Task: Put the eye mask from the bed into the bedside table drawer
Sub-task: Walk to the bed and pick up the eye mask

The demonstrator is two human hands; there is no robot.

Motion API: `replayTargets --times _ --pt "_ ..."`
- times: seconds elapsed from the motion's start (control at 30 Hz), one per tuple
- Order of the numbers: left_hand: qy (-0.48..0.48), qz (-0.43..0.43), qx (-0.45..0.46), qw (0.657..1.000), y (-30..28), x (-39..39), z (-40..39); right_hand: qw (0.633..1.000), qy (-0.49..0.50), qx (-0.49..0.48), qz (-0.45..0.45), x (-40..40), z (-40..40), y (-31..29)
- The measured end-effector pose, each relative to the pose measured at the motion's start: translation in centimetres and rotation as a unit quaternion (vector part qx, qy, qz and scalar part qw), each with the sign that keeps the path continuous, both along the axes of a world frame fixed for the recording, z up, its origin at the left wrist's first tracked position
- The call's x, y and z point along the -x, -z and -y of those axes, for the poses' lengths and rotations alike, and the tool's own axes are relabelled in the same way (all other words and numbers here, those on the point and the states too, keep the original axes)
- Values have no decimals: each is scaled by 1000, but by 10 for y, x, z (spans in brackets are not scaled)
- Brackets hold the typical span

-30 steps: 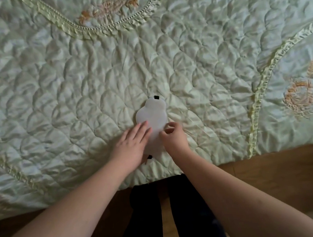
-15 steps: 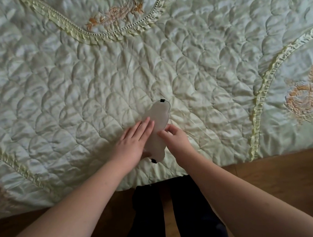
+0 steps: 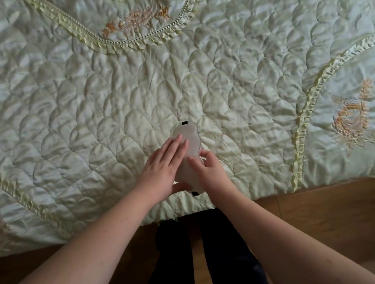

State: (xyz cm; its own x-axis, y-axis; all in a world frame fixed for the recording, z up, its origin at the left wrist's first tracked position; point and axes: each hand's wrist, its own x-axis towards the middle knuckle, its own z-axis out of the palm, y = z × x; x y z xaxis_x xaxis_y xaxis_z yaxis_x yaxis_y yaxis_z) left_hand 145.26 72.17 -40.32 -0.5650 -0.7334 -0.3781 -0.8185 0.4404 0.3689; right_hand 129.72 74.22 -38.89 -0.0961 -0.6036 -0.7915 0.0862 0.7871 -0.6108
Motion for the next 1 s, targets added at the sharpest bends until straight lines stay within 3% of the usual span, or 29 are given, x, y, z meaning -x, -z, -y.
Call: replayTargets --times 0.23,0.37,0.47,0.6,0.7,0.83,1.0 --pt "-45 -43 -38 997 -4 5 -2 996 -2 -22 87 12 0 -7" --pt "-99 -90 -91 987 -9 11 -2 996 -46 1 82 18 0 -17" --pt "-160 -90 -97 978 -11 16 -1 994 -98 36 27 18 1 -27" --pt "-210 -99 -72 970 -17 15 -2 961 -215 43 -169 15 3 -36" --pt "-247 -110 -100 958 -19 9 -1 949 -187 98 -234 16 -1 -42" --pt "-368 -150 -205 894 -15 2 3 974 -25 135 -180 26 -6 -38" --pt "-447 -273 -315 791 -15 7 4 998 -62 21 -22 28 -9 -21"
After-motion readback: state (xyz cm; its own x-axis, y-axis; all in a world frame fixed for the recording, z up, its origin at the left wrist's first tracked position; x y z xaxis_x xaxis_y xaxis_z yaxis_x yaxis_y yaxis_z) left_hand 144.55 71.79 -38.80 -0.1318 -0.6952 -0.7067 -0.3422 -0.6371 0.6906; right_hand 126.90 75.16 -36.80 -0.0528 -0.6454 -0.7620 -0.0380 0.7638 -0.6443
